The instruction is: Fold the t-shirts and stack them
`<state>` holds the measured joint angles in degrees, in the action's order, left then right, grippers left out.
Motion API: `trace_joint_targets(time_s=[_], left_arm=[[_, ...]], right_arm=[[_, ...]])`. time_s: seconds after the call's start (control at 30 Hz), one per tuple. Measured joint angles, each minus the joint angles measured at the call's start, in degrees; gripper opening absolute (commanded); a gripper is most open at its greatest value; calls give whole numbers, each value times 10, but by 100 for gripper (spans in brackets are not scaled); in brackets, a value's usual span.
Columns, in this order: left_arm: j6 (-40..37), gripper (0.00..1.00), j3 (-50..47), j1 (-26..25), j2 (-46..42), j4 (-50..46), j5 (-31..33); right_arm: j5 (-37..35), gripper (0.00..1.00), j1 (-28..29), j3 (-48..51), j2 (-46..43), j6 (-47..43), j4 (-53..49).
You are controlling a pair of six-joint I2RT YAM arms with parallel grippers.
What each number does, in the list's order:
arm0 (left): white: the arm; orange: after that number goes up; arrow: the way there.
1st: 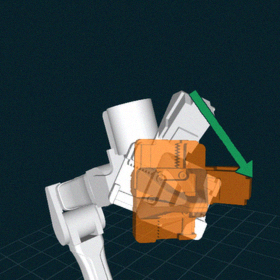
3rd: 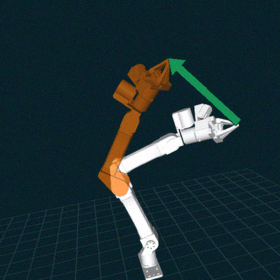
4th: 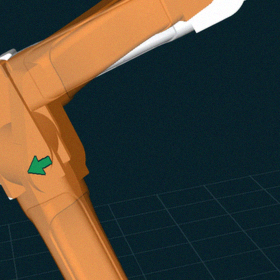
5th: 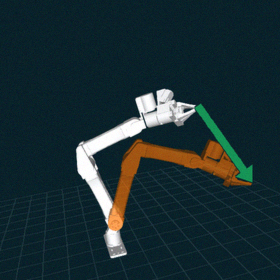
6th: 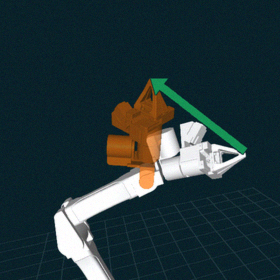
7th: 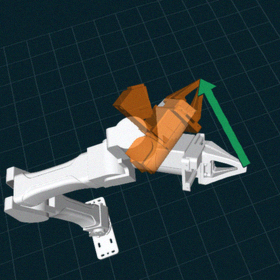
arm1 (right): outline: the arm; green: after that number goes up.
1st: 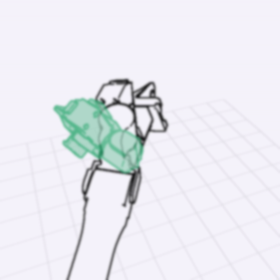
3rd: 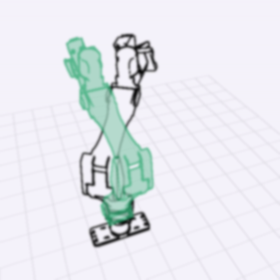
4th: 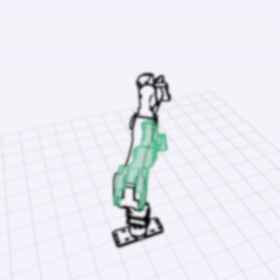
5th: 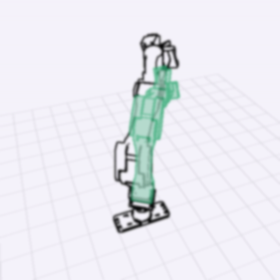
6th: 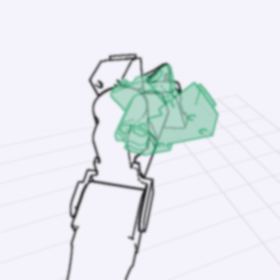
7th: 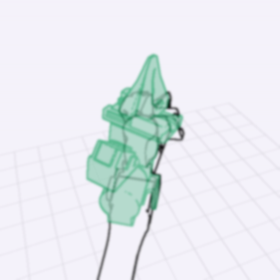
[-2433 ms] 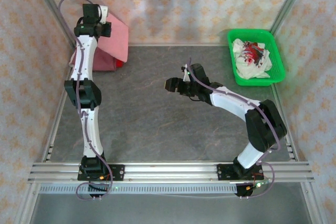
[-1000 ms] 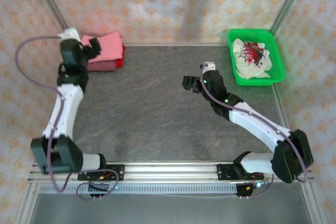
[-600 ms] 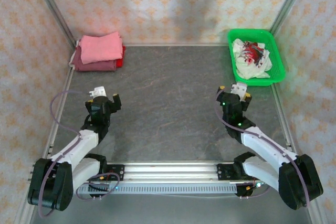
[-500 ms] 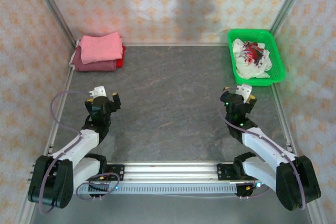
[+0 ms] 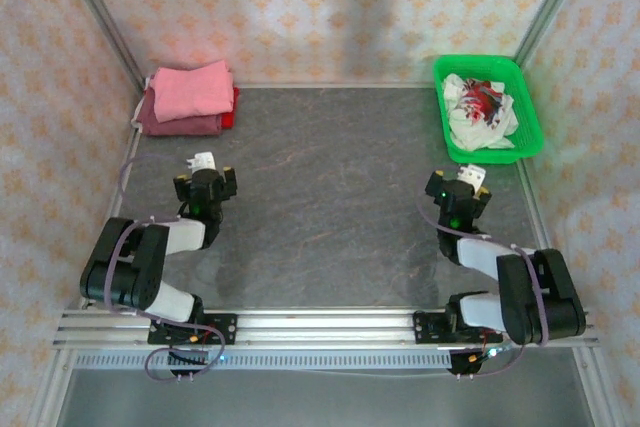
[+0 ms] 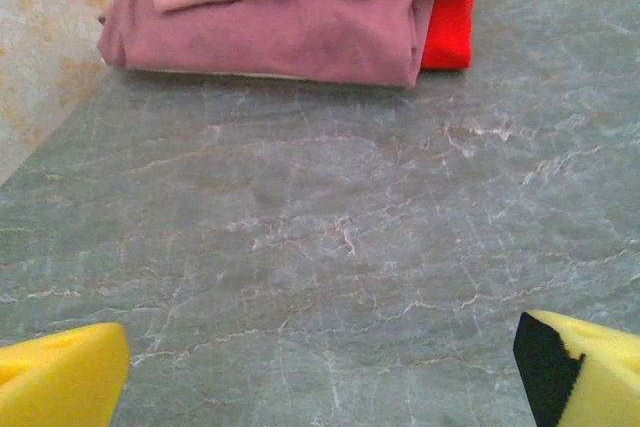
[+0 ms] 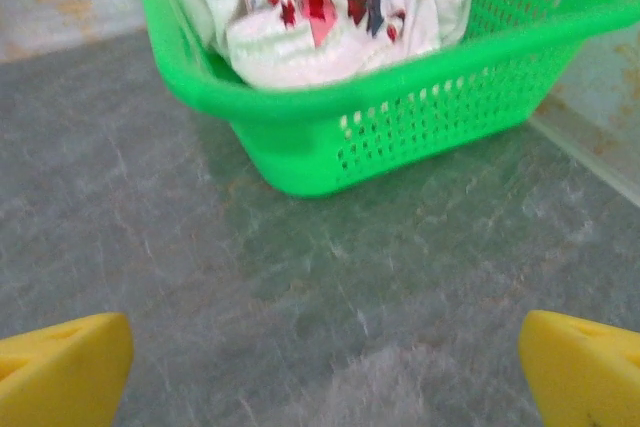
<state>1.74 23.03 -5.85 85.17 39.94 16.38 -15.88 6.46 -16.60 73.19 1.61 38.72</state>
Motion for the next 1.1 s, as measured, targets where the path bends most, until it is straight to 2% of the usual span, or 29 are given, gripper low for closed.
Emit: trace_joint_targets(time_s=[0.13, 0.3, 0.4, 0.57, 1.1], left_arm=[[-17, 100, -11, 3, 2, 26, -38], [-24, 100, -5, 17, 3, 30, -92], [-23, 100, 2, 39, 3, 30, -111], [-23, 100, 3, 38, 3, 30, -118], [-23, 100, 4, 36, 3, 30, -120]], right_arm=[[38, 100, -33, 25, 29, -11, 112], [91, 99, -50, 31, 132, -20, 198], [118, 99, -52, 2, 152, -24, 157], [137, 99, -59, -58, 153, -24, 132], [163, 99, -59, -59, 153, -34, 101]])
